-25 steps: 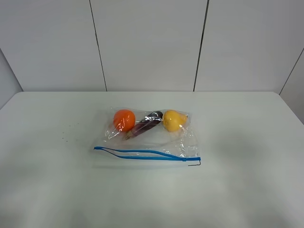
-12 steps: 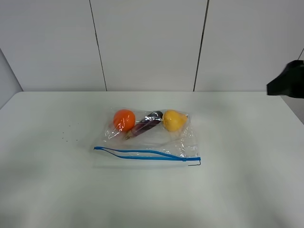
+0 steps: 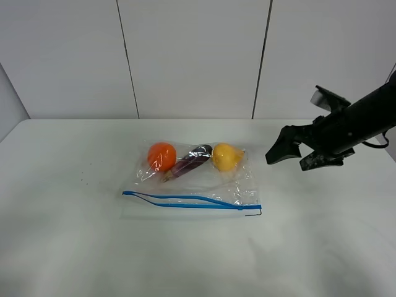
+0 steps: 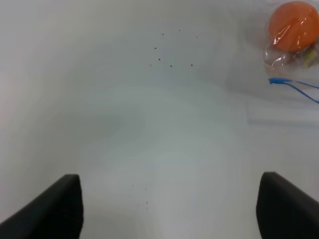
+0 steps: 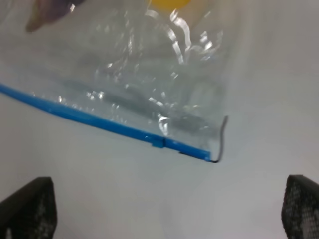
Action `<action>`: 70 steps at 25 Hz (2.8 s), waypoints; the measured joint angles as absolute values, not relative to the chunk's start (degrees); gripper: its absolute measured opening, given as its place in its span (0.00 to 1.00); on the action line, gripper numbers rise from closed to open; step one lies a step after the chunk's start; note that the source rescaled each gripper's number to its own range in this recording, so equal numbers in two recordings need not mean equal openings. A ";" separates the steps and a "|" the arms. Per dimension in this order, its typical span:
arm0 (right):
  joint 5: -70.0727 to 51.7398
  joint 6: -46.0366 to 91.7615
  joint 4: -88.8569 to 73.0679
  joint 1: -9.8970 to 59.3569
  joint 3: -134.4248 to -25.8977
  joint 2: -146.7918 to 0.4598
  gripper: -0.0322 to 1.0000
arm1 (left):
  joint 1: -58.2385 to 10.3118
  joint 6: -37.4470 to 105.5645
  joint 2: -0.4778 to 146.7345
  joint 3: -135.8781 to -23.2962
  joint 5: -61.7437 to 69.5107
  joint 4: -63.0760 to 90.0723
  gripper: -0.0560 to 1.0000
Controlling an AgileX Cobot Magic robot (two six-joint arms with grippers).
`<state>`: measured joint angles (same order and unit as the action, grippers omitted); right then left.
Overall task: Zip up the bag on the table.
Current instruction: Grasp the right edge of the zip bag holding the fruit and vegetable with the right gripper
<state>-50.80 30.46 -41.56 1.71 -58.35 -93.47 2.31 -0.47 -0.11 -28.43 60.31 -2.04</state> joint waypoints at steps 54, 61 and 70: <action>-65.87 60.11 -68.71 -3.17 -66.32 -126.95 1.00 | 2.31 -0.47 -0.11 -28.43 60.31 -2.04 1.00; -65.95 59.77 -68.01 -3.10 -66.32 -127.40 1.00 | 2.31 -0.47 -0.11 -28.43 60.31 -2.04 1.00; -63.42 60.85 -67.90 1.41 -66.32 -127.46 1.00 | 2.31 -0.47 -0.11 -28.43 60.31 -2.04 1.00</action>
<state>-63.42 60.85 -67.90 1.41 -66.32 -127.46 2.31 -0.47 -0.11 -28.43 60.31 -2.04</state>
